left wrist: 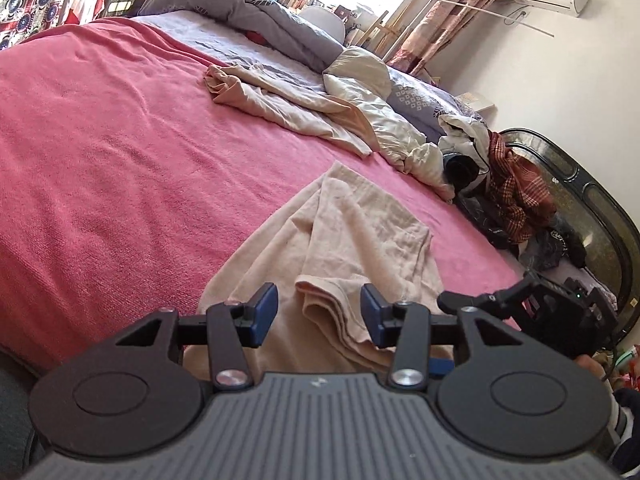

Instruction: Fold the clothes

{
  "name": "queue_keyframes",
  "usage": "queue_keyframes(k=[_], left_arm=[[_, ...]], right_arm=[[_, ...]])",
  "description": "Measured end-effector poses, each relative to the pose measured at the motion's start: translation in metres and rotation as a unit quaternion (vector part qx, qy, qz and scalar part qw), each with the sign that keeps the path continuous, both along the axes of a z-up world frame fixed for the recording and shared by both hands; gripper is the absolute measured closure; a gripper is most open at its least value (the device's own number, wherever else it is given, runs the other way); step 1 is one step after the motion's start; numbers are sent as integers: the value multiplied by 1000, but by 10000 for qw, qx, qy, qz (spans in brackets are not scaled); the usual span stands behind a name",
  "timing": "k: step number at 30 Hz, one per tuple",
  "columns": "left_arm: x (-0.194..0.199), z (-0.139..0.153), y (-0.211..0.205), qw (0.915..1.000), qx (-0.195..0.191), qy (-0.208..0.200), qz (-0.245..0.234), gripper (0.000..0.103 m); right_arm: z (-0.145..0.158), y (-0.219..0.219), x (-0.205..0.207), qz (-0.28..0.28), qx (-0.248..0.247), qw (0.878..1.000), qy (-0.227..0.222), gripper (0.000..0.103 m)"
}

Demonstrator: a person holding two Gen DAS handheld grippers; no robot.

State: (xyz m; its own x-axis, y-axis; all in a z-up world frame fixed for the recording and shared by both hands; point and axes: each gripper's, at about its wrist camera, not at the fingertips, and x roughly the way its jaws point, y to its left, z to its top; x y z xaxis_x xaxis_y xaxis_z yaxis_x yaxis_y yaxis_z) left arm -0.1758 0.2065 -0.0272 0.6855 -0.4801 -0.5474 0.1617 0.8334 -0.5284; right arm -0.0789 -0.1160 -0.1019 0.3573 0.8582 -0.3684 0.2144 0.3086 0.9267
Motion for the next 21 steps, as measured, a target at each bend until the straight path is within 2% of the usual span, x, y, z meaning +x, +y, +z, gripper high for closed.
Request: queue_keyframes(k=[1,2,5,8,11,14,17,20,21], left_arm=[[-1,0,-1,9999,-23,30,-103,52],[-3,1,-2,9997,-47,63,-216,52],[-11,-3,-5,9978,-309,178,-550,50],[-16,-8,-7,9954,-663,234,-650,47],[-6,-17,-5,9871,-1459,371,-543,47],[8,-33,-4,9673,-2377,779,-421,47],[18,-56,-7,9374,-3224,1288,-264,47],[17,-75,-13,9122,-3747,1642,-217,45],[16,-79,-13,9064,-3867,1689,-166,44]], right_arm=[[-1,1,1,-19,-31,10000,26,62],[-2,2,1,-22,-39,10000,68,96],[-5,2,-2,-112,178,9996,207,96],[-5,-9,-5,-240,450,9984,250,96],[-2,-20,-8,-341,672,9969,222,96],[0,-29,-8,-401,810,9957,181,96],[2,-33,-6,-447,915,9947,126,96],[3,-39,-3,-437,996,9940,84,96],[4,-41,-1,-430,1022,9938,71,96]])
